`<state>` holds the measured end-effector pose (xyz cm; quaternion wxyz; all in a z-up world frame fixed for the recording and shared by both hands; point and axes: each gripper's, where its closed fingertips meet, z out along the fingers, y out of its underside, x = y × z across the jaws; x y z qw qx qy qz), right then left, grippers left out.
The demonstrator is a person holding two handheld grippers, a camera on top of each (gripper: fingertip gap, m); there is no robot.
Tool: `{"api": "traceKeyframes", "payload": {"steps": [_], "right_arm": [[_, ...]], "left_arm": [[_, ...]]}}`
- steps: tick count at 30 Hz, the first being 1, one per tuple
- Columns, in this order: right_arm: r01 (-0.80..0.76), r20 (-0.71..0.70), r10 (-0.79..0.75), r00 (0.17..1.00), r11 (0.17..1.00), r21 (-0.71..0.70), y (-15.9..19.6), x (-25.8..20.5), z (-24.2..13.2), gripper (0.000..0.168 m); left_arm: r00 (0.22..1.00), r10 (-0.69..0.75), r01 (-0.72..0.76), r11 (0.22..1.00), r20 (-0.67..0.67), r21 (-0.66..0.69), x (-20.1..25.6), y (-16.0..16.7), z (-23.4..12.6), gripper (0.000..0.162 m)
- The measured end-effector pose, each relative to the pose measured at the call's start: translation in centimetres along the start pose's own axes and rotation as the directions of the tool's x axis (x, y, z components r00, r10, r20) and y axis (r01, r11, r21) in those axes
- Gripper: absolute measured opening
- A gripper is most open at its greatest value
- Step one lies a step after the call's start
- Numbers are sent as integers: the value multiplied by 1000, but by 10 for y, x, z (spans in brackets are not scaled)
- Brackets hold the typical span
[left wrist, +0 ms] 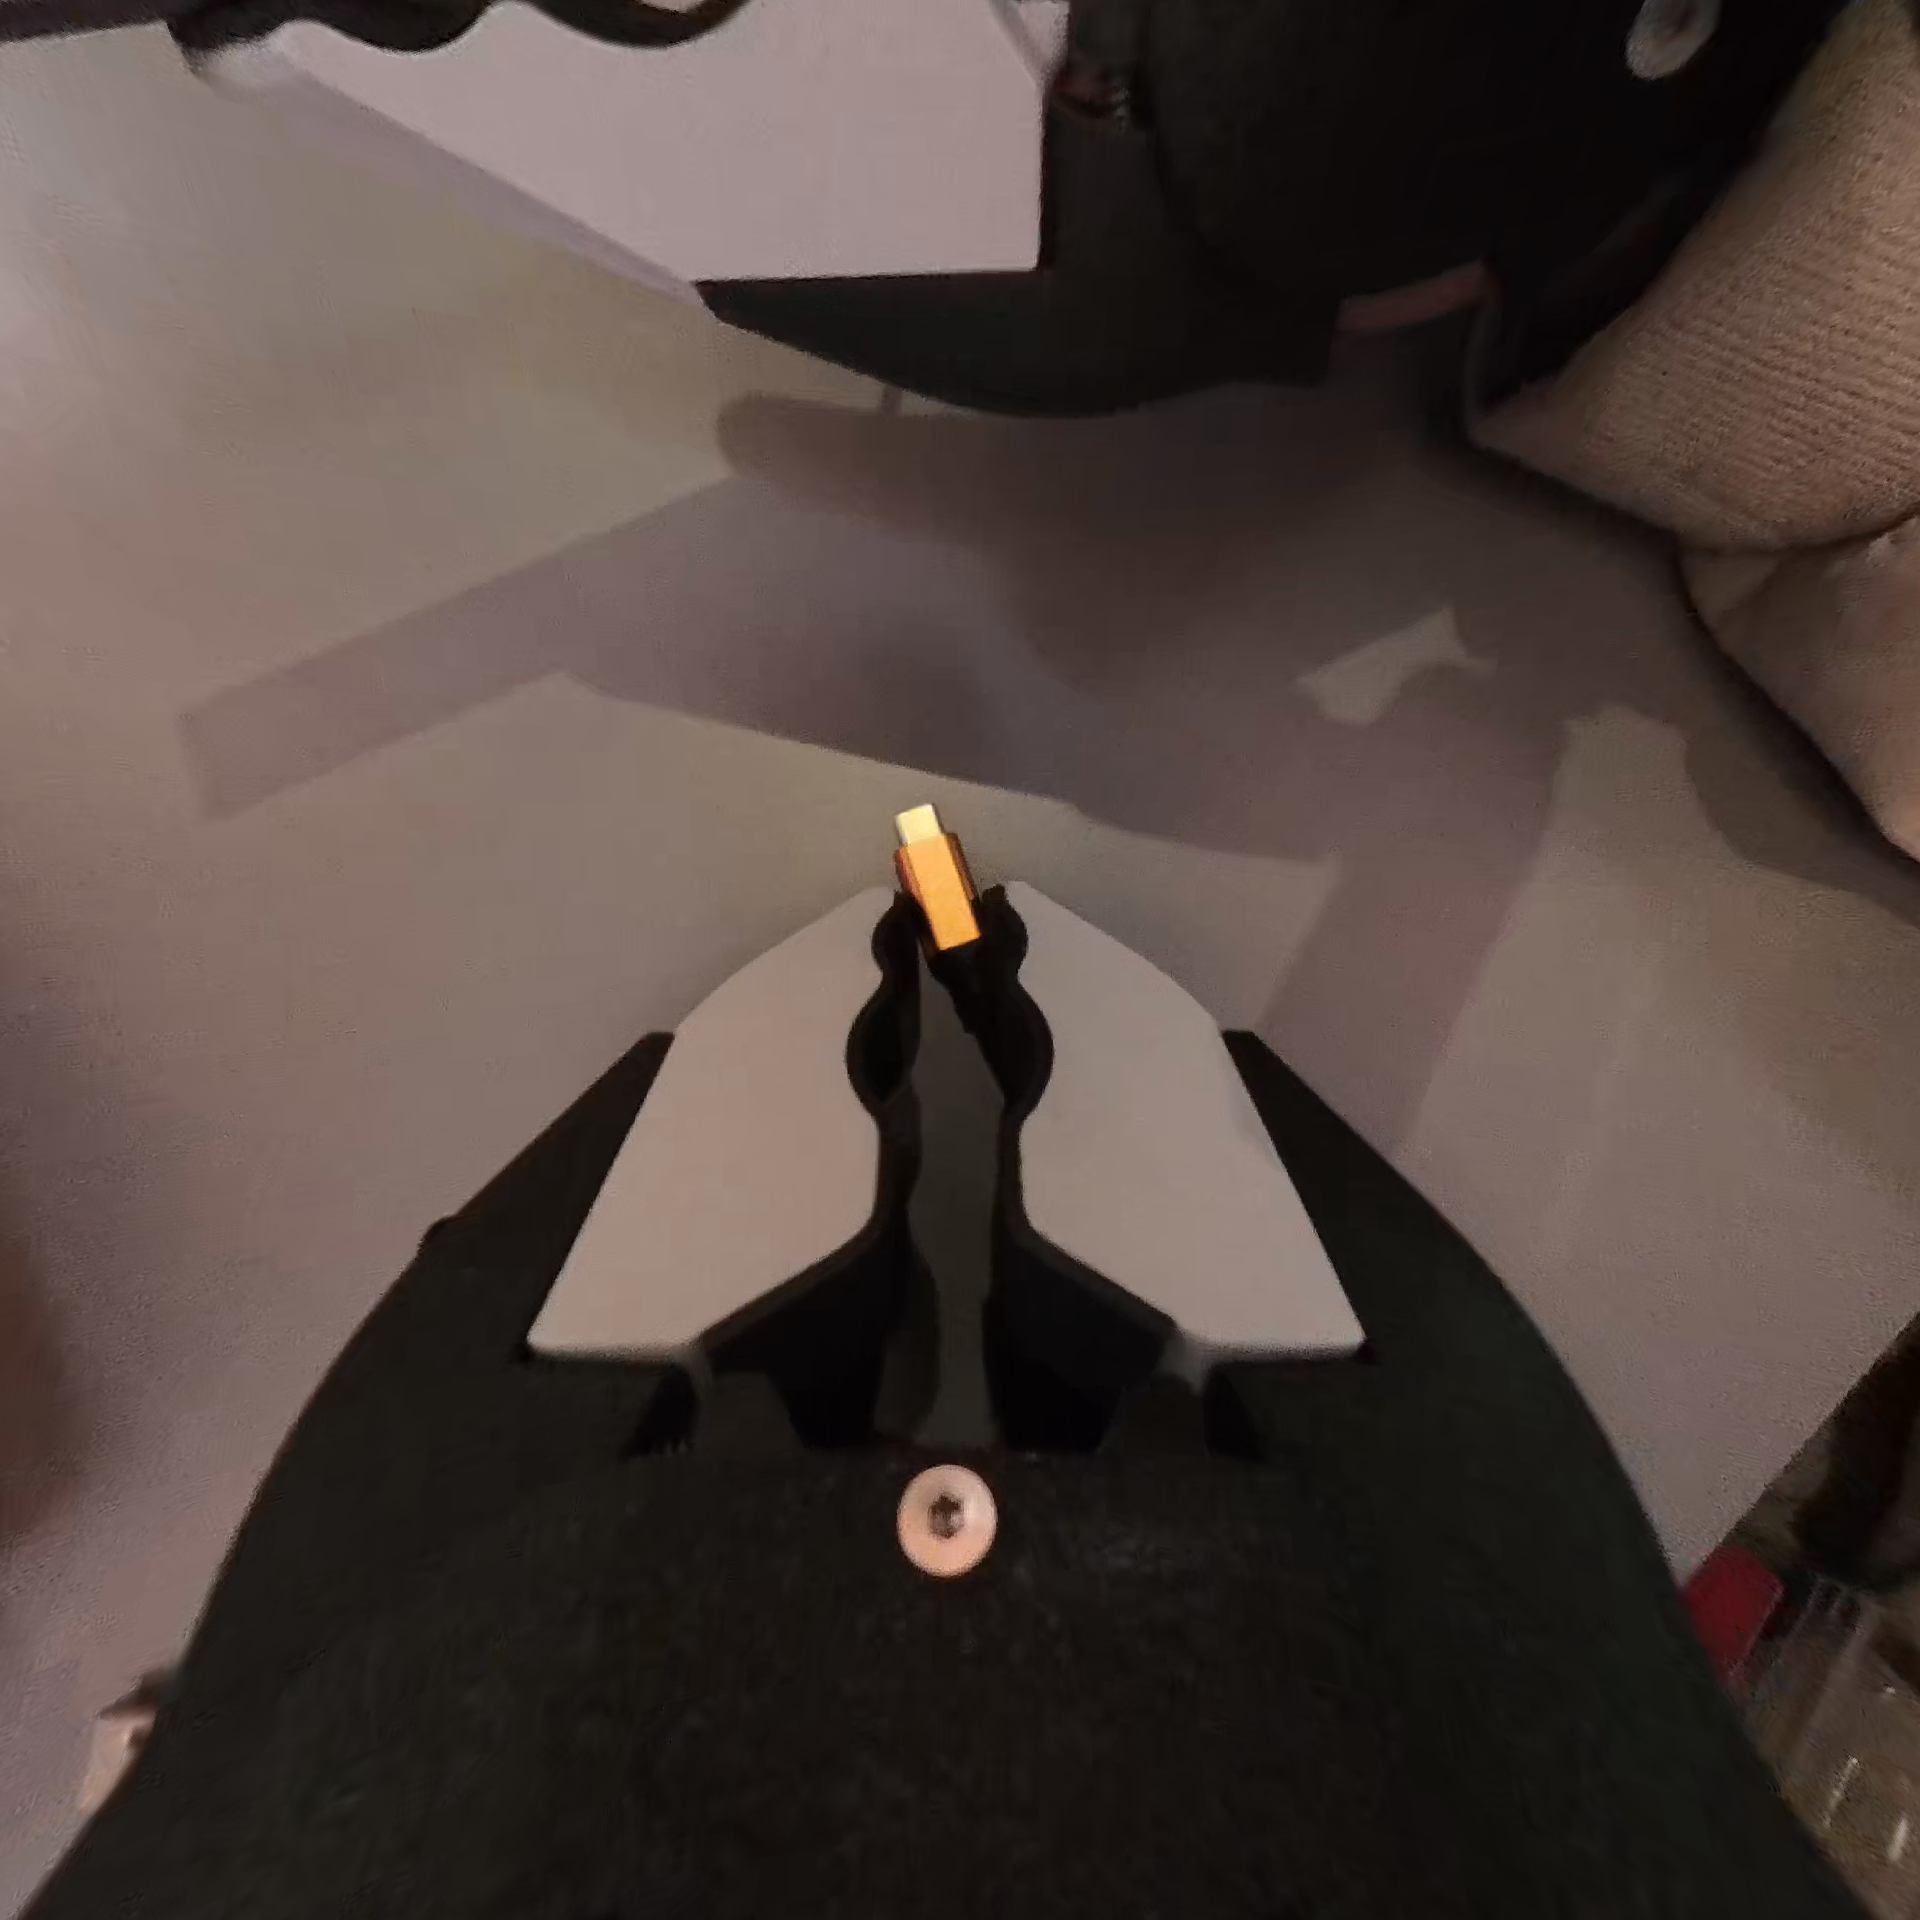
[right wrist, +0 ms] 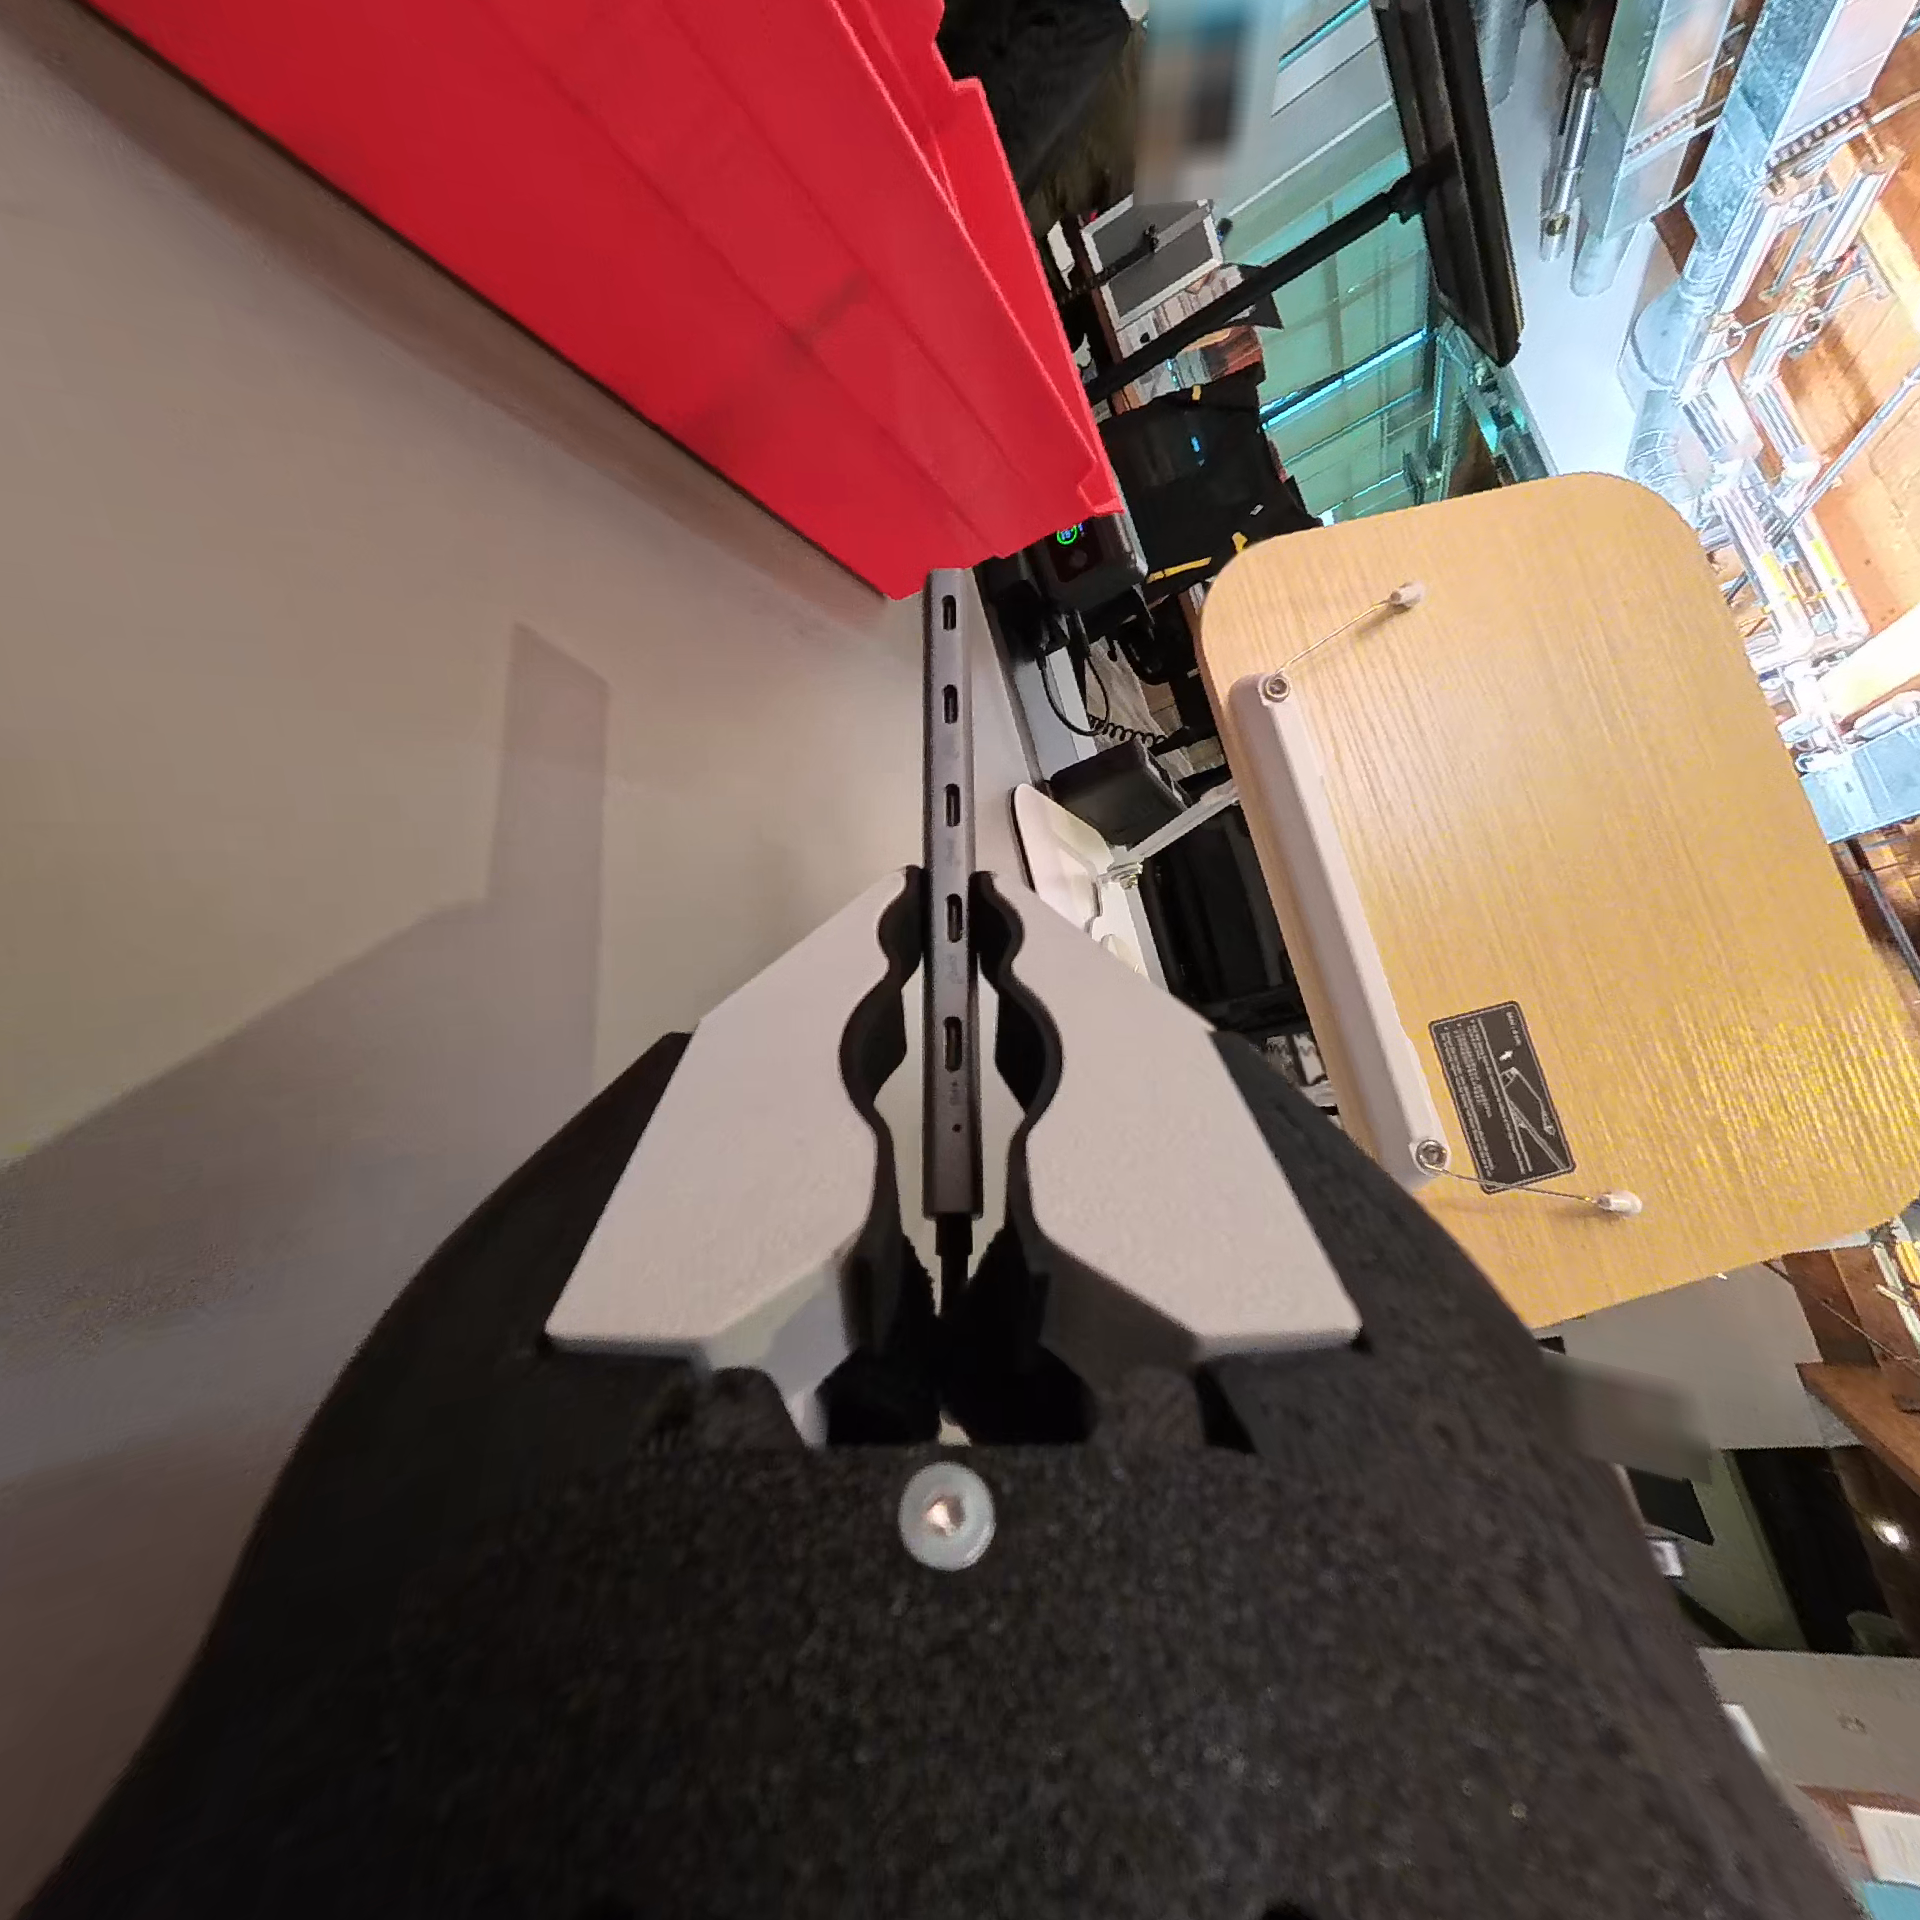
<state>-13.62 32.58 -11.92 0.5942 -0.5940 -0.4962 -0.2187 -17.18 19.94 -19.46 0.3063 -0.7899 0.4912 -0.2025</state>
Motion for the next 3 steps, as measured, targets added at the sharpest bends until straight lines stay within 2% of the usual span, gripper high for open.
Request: {"api": "traceKeyframes", "payload": {"steps": [1, 3], "right_arm": [[18, -1, -18, 1000, 1000, -8, 1, -1, 0, 9], [82, -9, -83, 997, 996, -35, 2, -1, 0, 8]], "left_arm": [[1000, 6, -6, 1000, -20, -4, 0, 0, 0, 12], [1000, -18, 19, 1000, -26, 10, -9, -5, -7, 12]]}}
